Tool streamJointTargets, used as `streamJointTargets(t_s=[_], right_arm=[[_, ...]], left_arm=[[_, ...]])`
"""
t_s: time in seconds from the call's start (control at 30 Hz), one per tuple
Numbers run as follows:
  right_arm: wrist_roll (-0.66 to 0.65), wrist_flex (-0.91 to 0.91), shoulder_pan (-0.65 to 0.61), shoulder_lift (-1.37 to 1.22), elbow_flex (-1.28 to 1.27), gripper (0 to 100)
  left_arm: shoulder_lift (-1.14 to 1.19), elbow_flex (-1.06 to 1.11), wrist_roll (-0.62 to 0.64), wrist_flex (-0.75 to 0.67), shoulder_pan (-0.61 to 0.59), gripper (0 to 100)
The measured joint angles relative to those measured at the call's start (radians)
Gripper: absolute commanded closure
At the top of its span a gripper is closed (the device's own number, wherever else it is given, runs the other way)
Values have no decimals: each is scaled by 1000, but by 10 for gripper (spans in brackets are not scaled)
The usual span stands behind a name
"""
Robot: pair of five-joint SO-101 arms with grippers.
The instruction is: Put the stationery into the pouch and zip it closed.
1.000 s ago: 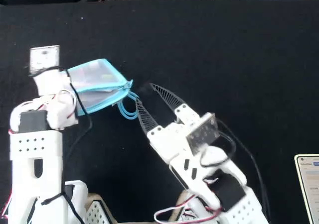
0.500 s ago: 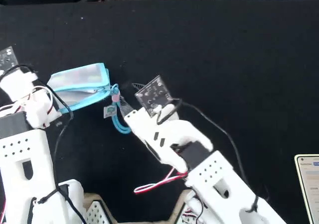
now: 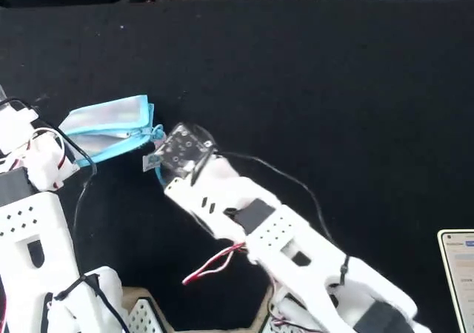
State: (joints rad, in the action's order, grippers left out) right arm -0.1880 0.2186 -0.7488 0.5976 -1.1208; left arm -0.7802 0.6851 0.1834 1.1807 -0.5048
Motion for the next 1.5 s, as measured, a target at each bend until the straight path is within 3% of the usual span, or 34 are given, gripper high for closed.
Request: streamJointTargets(t_s=[0.13,0.5,0.73,0.83,0.97,1.03,1.5], right_arm=[[0,-20,-41,-29,25,677],[0,-279,-41,-38,-3,677],[-5,-298,-41,-38,-9,679],[-8,-298,-41,-38,-9,768],[-11,-298,-41,-38,-9,995],[-11,-298,-40,-38,-9,960],[-12,-301,38,-38,-8,988]], left_arm=[[0,0,0,0,0,970],[2,0,0,0,0,970],[2,0,0,0,0,970],[2,0,0,0,0,970],[2,0,0,0,0,970],[2,0,0,0,0,970],[2,2,2,0,0,970]])
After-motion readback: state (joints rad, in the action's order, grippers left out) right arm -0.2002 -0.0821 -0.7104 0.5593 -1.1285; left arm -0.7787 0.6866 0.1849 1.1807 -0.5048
